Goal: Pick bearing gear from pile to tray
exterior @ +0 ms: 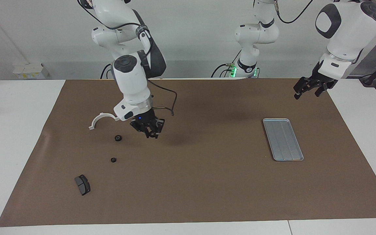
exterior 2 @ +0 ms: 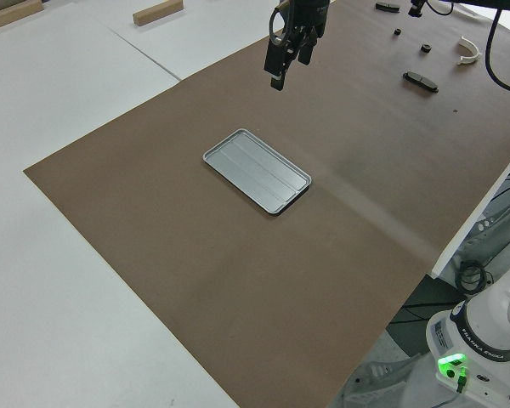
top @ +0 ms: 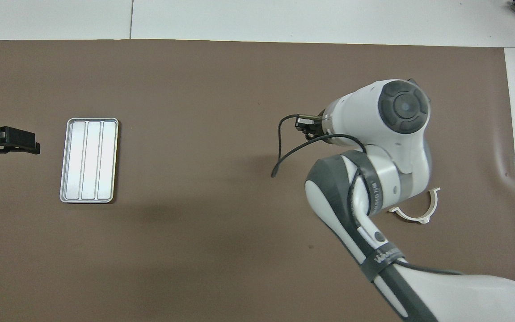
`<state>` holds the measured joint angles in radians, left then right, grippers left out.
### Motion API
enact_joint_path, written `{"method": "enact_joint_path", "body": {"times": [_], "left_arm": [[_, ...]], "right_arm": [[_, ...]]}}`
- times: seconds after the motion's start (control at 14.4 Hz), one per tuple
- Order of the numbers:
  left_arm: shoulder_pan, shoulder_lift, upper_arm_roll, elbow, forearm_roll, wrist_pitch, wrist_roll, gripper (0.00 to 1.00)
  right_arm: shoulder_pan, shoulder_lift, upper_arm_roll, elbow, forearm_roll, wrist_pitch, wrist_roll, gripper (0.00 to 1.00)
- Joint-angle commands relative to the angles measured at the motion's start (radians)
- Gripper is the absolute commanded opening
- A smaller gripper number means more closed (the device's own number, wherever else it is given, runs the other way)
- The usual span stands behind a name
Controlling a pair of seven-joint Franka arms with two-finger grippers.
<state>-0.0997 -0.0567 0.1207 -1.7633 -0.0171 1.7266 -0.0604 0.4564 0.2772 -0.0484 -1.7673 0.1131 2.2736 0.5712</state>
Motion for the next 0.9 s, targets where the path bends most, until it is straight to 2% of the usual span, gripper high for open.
{"method": "enact_joint_path", "body": {"times": [0.0, 0.14, 0.28, 0.49, 0.63, 0.7, 0.76, 0.83], "left_arm": [[0.009, -0.028, -0.007, -0.038, 0.017, 0.048, 0.01, 1.0], [0.009, -0.026, -0.007, -0.038, 0.017, 0.059, 0.007, 1.0], [0.008, -0.025, -0.007, -0.038, 0.017, 0.062, 0.005, 1.0], [-0.005, -0.022, -0.007, -0.033, 0.019, 0.068, 0.002, 1.0], [-0.009, -0.017, -0.015, -0.022, 0.019, 0.068, -0.004, 1.0], [-0.014, -0.015, -0.018, -0.019, 0.02, 0.07, -0.01, 1.0], [-0.029, -0.014, -0.018, -0.013, 0.02, 0.077, -0.037, 1.0], [-0.041, -0.008, -0.018, -0.012, 0.02, 0.088, -0.071, 1.0]], "right_arm": [[0.089, 0.063, -0.001, 0.019, 0.036, 0.113, 0.128, 0.0], [0.134, 0.106, 0.005, 0.025, 0.042, 0.167, 0.183, 0.0], [0.183, 0.183, 0.005, 0.086, 0.04, 0.214, 0.231, 0.0], [0.199, 0.296, 0.005, 0.187, 0.033, 0.234, 0.254, 0.0], [0.215, 0.338, 0.005, 0.19, 0.033, 0.308, 0.253, 0.0], [0.232, 0.353, 0.005, 0.183, 0.039, 0.354, 0.253, 0.09], [0.235, 0.355, 0.005, 0.177, 0.039, 0.354, 0.253, 0.27], [0.237, 0.353, 0.005, 0.175, 0.039, 0.351, 0.254, 0.51]]}}
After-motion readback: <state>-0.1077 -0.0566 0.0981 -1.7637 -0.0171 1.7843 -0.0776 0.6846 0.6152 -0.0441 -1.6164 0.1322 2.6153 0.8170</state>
